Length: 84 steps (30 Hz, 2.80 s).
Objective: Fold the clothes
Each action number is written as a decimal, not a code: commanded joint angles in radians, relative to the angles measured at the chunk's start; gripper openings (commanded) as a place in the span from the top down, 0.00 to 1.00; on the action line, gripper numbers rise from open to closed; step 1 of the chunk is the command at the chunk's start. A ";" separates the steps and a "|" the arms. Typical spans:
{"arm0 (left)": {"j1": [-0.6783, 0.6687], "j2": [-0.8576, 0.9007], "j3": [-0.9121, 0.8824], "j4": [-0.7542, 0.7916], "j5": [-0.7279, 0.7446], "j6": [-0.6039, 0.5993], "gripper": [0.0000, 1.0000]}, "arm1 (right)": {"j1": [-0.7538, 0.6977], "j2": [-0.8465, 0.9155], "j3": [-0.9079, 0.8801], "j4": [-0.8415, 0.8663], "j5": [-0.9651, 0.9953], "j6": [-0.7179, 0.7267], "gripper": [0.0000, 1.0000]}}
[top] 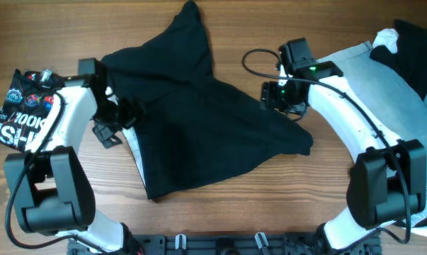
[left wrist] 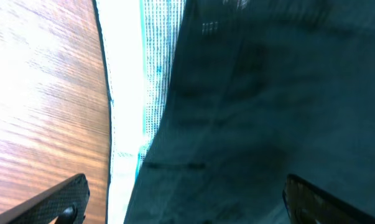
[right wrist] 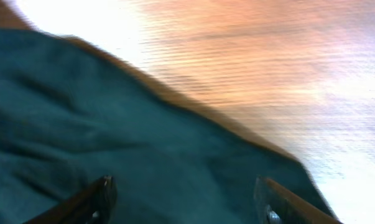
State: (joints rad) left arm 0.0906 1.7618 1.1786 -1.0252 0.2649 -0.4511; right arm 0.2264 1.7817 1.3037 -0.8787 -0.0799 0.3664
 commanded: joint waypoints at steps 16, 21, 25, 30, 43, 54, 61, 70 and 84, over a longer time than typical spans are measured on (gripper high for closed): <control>0.128 0.000 -0.039 0.139 -0.203 -0.077 0.96 | -0.136 -0.005 0.002 -0.077 -0.069 -0.038 0.21; 0.228 0.000 0.178 0.039 -0.122 -0.023 0.16 | -0.136 -0.009 0.014 -0.080 -0.193 -0.103 0.21; 0.169 -0.001 0.161 -0.253 -0.067 -0.009 0.00 | -0.136 -0.013 0.012 -0.197 -0.168 -0.014 0.21; 0.058 -0.030 0.039 -0.286 -0.054 -0.003 0.00 | -0.136 -0.103 0.005 -0.247 -0.179 0.001 0.20; 0.035 -0.422 -0.415 -0.150 -0.050 -0.169 0.00 | -0.134 -0.425 -0.456 -0.171 -0.408 0.201 0.17; 0.035 -0.421 -0.580 0.171 -0.042 -0.189 0.79 | -0.134 -0.431 -0.724 0.164 -0.530 0.427 0.16; 0.035 -0.421 -0.580 0.141 -0.068 -0.186 0.65 | -0.134 -0.431 -0.724 0.220 -0.436 0.490 0.16; 0.035 -0.421 -0.623 0.225 -0.133 -0.281 0.35 | -0.048 -0.431 -0.735 0.230 -0.405 0.551 0.16; 0.035 -0.422 -0.595 0.270 -0.143 -0.294 0.96 | -0.040 -0.431 -0.735 0.367 -0.383 0.548 0.96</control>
State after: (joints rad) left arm 0.1307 1.3315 0.5404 -0.7086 0.1242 -0.7540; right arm 0.1818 1.3582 0.5770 -0.5663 -0.4816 0.9192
